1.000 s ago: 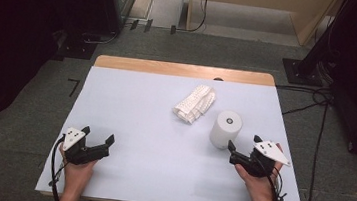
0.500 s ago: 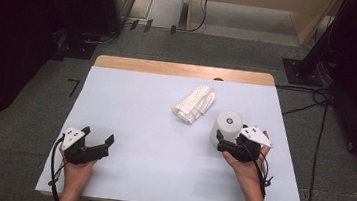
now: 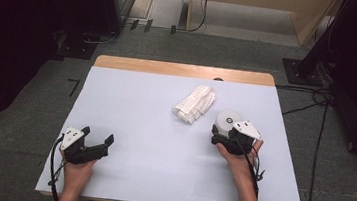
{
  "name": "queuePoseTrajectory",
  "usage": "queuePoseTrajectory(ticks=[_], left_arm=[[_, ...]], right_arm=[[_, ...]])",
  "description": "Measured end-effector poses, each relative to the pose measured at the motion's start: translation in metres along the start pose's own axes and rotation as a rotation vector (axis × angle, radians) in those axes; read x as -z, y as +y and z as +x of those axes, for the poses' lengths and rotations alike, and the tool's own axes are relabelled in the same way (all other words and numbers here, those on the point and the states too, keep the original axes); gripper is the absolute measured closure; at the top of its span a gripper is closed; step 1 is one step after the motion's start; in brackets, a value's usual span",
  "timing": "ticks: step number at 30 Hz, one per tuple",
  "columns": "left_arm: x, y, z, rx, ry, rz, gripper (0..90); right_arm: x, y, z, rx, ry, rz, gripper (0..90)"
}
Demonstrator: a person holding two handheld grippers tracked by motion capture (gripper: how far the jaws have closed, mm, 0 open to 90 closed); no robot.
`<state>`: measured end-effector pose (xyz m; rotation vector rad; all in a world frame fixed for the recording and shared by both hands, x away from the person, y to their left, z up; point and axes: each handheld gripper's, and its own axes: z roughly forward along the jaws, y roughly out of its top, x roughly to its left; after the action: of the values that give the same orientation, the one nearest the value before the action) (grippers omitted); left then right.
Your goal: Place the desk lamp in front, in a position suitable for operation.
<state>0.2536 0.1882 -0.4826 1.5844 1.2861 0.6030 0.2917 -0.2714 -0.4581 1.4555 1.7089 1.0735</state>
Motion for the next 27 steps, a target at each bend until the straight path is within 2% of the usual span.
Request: queuePoseTrajectory(ticks=[4,6,7,8,9,10,11,14,16,17,21,25,26,27], left_arm=[[0.0,0.0,0.0,0.001,0.0,-0.001,1.6],[0.0,0.0,0.0,-0.001,0.001,0.0,1.6],[0.0,0.0,0.0,-0.004,0.003,0.0,1.6],[0.0,0.0,-0.001,-0.007,0.009,-0.001,1.6],[0.0,0.0,-0.001,-0.007,0.009,-0.001,1.6],[0.0,0.0,-0.001,-0.008,0.009,-0.001,1.6],[0.0,0.0,-0.001,-0.008,0.009,0.0,1.6],[0.0,0.0,-0.001,-0.005,0.007,-0.004,1.6],[0.0,0.0,-0.001,-0.003,0.006,-0.005,1.6],[0.0,0.0,-0.001,-0.003,0.006,-0.005,1.6],[0.0,0.0,-0.001,-0.012,0.008,-0.001,1.6],[-0.001,0.0,-0.002,-0.017,0.017,-0.001,1.6],[0.0,0.0,-0.002,-0.016,0.017,-0.002,1.6],[0.0,0.0,-0.002,-0.016,0.017,-0.002,1.6]], right_arm=[[0.003,0.001,0.007,-0.014,0.018,-0.005,8.0],[0.007,0.005,0.019,-0.013,0.034,-0.024,8.0],[0.007,0.005,0.019,-0.013,0.034,-0.024,8.0],[0.01,0.009,0.03,-0.005,0.044,-0.03,8.0],[0.01,0.009,0.03,-0.005,0.044,-0.03,8.0],[0.012,0.014,0.042,0.002,0.053,-0.033,8.0],[0.012,0.014,0.042,0.002,0.053,-0.033,8.0],[0.015,0.019,0.062,0.011,0.072,-0.042,8.0],[0.016,0.022,0.082,0.012,0.091,-0.054,8.0],[0.016,0.022,0.082,0.012,0.091,-0.054,8.0],[0.012,0.022,0.111,0.038,0.12,-0.038,8.0],[0.008,0.021,0.135,0.058,0.134,-0.033,8.0],[0.006,0.02,0.145,0.061,0.14,-0.032,8.0],[0.006,0.02,0.145,0.061,0.14,-0.032,8.0]])
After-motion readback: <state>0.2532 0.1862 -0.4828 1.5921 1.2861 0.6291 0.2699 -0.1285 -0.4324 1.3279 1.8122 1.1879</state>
